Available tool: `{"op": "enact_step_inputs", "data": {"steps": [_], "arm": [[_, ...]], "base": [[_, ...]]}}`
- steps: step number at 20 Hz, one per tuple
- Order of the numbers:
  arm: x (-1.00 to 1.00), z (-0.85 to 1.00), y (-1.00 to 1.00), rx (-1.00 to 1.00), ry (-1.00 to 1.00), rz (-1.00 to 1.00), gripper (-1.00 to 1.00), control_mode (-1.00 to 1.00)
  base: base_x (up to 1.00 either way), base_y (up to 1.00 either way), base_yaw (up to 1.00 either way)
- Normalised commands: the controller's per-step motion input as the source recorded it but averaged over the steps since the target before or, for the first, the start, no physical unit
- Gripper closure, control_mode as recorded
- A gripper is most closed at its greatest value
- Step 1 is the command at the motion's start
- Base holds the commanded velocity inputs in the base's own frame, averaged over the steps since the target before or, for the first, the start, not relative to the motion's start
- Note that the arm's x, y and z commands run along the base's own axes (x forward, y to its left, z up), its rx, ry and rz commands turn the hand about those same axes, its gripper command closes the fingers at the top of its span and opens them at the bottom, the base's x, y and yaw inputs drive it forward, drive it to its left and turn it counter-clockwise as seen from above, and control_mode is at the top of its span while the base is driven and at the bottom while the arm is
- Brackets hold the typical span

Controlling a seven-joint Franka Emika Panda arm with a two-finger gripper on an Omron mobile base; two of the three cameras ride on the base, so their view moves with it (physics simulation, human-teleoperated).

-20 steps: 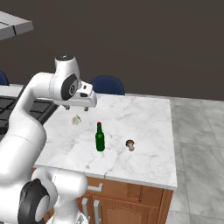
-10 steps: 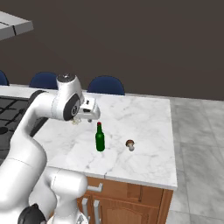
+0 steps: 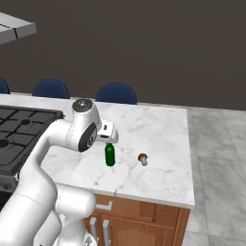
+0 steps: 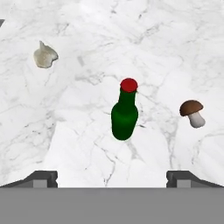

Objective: Place the beer on the top shelf of the fridge to keep it out of children's reach, and place the mushroom and garlic on lower shelves for easy access.

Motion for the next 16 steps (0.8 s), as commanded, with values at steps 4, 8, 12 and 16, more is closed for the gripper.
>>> {"op": "enact_step_inputs", "data": {"steps": [4, 8, 12, 16], "arm": [[0.01, -0.36, -0.04, 0.00, -0.09, 0.00, -1.00, -1.00], [0.08, -0.36, -0.01, 0.02, -0.09, 0.00, -1.00, -1.00], [0.11, -0.29, -0.04, 0.04, -0.08, 0.00, -1.00, -1.00], [0.16, -0.17, -0.07, 0.04, -0.01, 0.00, -1.00, -1.00]], "base": [[0.00, 0.00, 0.00], [0.00, 0.00, 0.00], [0.00, 0.00, 0.00], [0.00, 0.00, 0.00]]}}
